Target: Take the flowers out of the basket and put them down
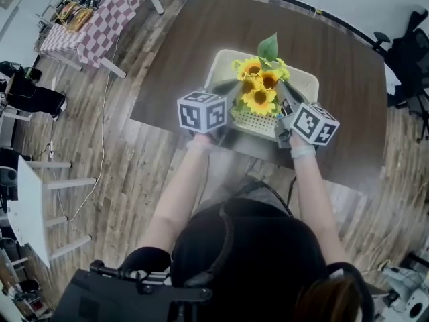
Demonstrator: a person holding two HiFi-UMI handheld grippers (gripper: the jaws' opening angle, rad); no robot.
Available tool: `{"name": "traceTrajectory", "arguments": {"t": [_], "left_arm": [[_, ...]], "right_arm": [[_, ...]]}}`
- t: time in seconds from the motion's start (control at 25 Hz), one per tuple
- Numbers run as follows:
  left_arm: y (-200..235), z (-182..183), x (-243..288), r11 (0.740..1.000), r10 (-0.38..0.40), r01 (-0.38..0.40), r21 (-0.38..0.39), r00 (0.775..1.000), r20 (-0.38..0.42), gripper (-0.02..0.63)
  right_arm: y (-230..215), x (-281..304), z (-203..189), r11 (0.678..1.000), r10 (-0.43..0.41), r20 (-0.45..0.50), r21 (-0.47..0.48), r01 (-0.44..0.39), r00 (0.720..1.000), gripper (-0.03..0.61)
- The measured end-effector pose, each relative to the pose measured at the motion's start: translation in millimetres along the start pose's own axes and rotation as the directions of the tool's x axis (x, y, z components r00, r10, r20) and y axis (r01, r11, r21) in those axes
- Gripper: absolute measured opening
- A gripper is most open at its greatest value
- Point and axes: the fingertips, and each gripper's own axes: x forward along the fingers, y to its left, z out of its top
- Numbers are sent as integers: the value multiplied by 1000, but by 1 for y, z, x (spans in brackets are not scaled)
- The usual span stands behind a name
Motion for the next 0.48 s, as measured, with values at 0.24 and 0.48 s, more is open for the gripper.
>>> {"name": "traceTrajectory", "arguments": {"t": [0.24, 0.48], "left_arm": [[-12, 14, -6, 999, -45, 44, 20, 999, 25, 12], [-28, 20, -12, 996, -88, 86, 35, 995, 37, 12]], "right_arm": [[11, -13, 14, 999, -29, 39, -19, 30, 999, 5], [20, -29, 23, 998, -55, 83, -21, 57, 995, 5]]}}
